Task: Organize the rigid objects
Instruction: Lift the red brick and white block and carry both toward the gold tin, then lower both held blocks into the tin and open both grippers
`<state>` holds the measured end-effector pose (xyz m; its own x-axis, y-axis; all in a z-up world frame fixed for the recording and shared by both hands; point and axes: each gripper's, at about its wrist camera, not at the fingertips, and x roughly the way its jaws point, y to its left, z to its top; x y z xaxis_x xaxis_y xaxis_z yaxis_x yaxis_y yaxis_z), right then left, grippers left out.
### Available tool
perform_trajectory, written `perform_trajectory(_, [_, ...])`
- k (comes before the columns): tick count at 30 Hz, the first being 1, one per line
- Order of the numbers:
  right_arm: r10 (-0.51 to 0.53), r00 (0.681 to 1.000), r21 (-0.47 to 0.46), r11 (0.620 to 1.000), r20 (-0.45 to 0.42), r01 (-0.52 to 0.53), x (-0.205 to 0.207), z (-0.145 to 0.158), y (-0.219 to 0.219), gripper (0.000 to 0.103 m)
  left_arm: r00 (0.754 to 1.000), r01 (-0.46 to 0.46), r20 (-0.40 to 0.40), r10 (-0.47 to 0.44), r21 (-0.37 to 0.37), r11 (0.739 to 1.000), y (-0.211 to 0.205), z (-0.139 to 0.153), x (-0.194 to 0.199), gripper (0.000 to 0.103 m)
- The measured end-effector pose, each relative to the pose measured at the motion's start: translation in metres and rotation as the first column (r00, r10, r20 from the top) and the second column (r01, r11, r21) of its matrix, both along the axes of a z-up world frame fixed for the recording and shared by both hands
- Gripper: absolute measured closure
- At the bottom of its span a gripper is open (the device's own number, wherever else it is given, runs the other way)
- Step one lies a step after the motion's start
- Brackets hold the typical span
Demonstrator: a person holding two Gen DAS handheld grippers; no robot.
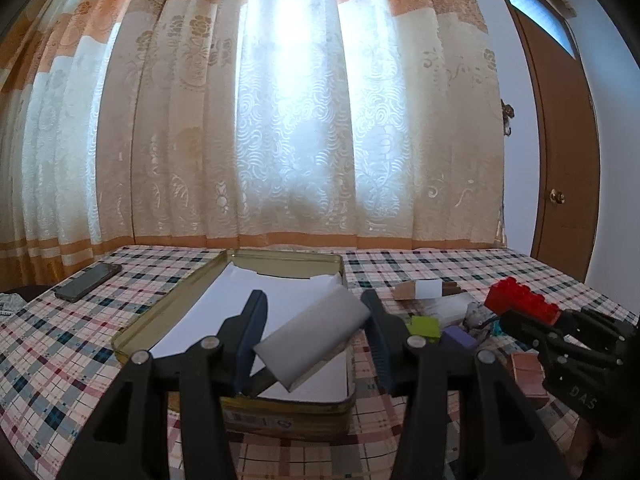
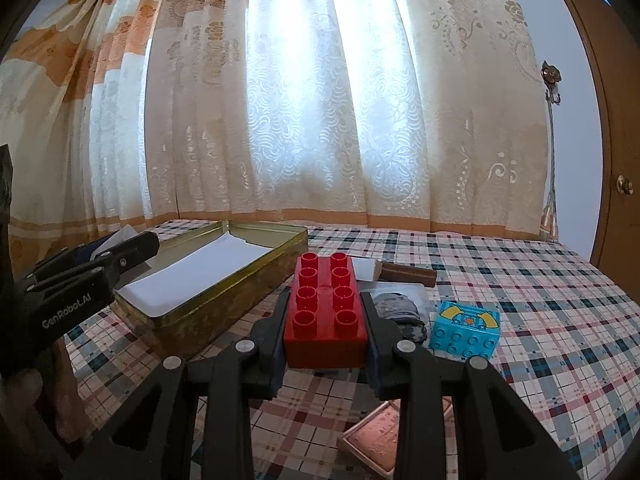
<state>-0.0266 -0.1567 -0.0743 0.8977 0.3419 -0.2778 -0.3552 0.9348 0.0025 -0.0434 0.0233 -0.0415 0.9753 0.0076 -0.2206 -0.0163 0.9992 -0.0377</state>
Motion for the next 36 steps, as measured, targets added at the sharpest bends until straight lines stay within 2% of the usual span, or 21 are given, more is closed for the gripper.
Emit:
perform_trajectory(15, [0.056,0.998,-0.030,0.998,0.023,-0.055,-0.006,-0.001,0.030,0.069,0.998,-0.044,-0.041,0.044,-0.004,0.999,0.014,-0.002,0.005,0.055])
perform_trajectory(23, [0.079,0.997,0.014,0.997,-0.012,-0.078,-0.001,0.001,0.039,0.069,0.997,-0.060,-0.044,0.060,-0.014,0.998,0.026,-0.002,0.005,0.055])
perform_trajectory(36, [0.105,0.994,0.004,0.994,-0.011,-0.105,-0.004,0.000,0.054,0.069,0.996,-0.069,-0.062,0.067,-0.035,0.997,0.036,-0.003,0.007,0.055])
